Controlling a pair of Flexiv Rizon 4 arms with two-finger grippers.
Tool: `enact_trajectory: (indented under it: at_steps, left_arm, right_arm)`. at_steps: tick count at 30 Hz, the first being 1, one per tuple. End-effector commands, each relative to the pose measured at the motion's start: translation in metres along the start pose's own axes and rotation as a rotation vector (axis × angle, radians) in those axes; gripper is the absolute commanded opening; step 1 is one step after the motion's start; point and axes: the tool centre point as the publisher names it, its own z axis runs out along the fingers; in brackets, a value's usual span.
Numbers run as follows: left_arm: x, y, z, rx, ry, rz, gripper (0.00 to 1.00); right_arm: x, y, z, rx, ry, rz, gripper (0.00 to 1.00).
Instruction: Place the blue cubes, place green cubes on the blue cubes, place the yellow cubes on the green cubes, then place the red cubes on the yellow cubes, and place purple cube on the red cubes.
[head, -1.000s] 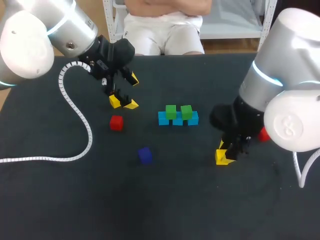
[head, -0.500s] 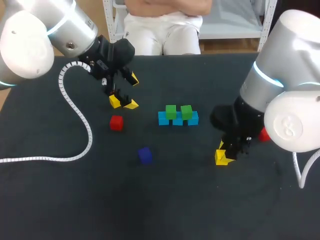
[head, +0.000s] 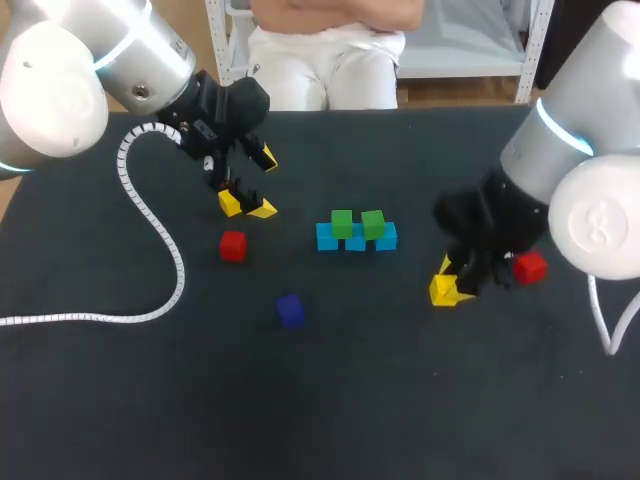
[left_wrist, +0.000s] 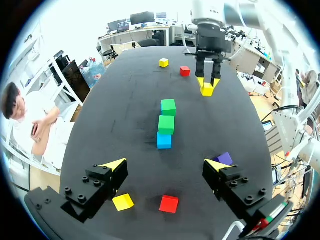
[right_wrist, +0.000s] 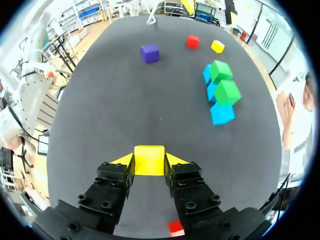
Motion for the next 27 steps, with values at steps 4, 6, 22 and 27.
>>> enact_trajectory:
  at_steps: [4,6,22,27]
  left_arm:
    - [0.000,0.001,0.000,0.002,0.002,0.000,1.00]
    - [0.000,0.001,0.000,0.002,0.002,0.000,1.00]
    - [0.000,0.001,0.000,0.002,0.002,0.000,1.00]
    - [0.000,0.001,0.000,0.002,0.002,0.000,1.00]
  right_arm:
    - [-0.029,-0.013,-0.020,0.014,0.025,-0.056,0.00]
    - [-0.036,-0.016,-0.023,0.025,0.030,-0.070,0.00]
    - [-0.082,-0.049,-0.032,0.046,0.027,-0.134,0.00]
    - [-0.099,-0.062,-0.037,0.061,0.023,-0.162,0.00]
